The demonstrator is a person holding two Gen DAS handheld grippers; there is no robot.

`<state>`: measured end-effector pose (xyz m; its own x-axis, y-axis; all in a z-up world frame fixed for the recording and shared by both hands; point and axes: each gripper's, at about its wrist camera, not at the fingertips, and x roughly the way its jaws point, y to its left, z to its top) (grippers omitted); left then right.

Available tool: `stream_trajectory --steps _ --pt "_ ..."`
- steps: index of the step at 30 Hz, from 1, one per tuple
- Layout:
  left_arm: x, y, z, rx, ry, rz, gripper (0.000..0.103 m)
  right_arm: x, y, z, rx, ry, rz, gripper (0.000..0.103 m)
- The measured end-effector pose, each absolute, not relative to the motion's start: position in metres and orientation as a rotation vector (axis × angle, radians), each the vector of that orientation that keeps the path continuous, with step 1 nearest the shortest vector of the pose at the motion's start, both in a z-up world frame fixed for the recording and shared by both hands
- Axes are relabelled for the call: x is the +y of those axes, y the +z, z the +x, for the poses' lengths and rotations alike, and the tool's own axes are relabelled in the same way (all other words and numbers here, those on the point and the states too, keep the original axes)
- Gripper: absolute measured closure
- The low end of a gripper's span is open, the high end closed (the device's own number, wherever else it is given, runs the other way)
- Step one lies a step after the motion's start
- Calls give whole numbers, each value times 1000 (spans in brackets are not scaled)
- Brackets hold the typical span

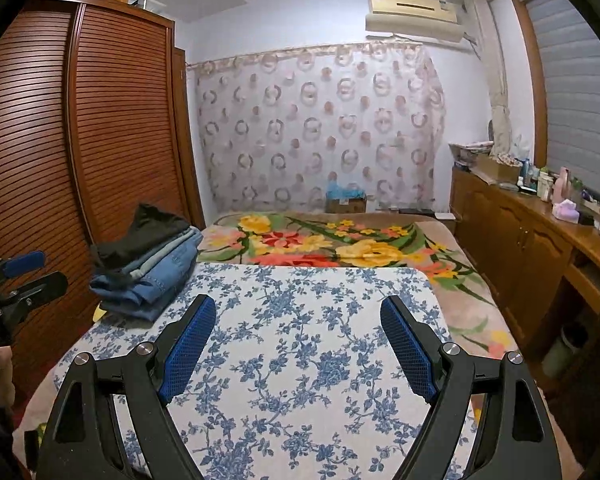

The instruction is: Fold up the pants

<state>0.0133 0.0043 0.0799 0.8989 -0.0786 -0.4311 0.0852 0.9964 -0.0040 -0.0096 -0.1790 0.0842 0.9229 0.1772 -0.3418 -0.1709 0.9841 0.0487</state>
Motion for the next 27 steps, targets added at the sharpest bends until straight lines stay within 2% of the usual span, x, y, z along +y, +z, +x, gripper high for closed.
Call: stream_trajectory --steps 27 --pt "7 80 13 447 -84 13 0 -185 82 -10 337 184 7 17"
